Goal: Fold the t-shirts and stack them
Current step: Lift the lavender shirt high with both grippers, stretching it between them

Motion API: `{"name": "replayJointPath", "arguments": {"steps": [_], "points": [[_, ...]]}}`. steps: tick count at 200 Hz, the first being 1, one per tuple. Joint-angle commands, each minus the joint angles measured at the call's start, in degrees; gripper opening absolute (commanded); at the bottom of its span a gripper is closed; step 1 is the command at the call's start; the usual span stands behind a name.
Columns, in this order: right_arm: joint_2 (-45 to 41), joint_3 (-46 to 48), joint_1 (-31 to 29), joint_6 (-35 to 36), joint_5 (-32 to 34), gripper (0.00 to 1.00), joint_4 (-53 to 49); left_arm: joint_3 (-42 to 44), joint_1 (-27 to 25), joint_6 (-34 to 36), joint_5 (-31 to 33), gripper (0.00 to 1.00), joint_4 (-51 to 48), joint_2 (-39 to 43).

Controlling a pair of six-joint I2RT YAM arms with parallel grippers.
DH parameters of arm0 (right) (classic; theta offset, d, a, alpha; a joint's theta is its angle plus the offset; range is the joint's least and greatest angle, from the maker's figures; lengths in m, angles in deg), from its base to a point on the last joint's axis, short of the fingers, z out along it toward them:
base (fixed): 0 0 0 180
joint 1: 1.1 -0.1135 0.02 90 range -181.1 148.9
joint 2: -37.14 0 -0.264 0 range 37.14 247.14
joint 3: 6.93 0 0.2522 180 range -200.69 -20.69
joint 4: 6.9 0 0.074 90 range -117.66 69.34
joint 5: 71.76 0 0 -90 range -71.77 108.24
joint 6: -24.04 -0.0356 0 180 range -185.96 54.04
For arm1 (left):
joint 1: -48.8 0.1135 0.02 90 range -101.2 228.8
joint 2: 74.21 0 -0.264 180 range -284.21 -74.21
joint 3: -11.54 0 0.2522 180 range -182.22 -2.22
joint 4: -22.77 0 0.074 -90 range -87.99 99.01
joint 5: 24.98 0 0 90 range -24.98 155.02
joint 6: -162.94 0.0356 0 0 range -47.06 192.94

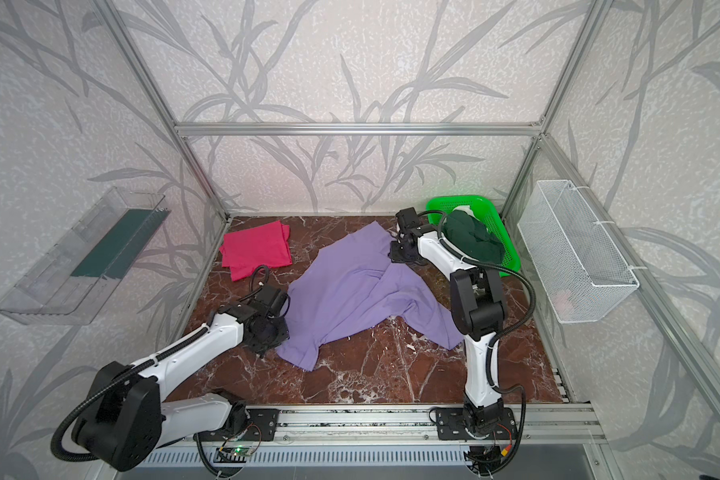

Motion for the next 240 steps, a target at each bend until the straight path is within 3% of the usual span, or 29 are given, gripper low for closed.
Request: {"name": "replayJointPath", "arguments": {"steps": [1,39,116,184,240], "points": [[-9.8,-0.1,-0.1,-1.4,-5.3,0.0,1.6,-9.9,0.2,4.7,4.3,0.0,-2.9,3.5],[-23.1,-1.3,-0.2,-3.3,-7.2,0.0,2.9,-30.9,2.9,13.5,10.5,0.0,-5.8,1.2],[-44.1,-5.6,-0.7,0.9,-1.5,0.0,9.2,-70.7,4.8,24.6,18.6,0.0,-11.3,-4.9],[-52.7,-9.6,-1.3,-0.9,-3.5,0.0,14.5,-90.7,4.8,33.3,23.5,0.0,-10.2,-4.7],[-59.7,-8.6,-1.2,-6.4,-9.9,0.0,17.1,-95.3,4.8,35.6,20.1,0.0,-8.5,-0.1]]}}
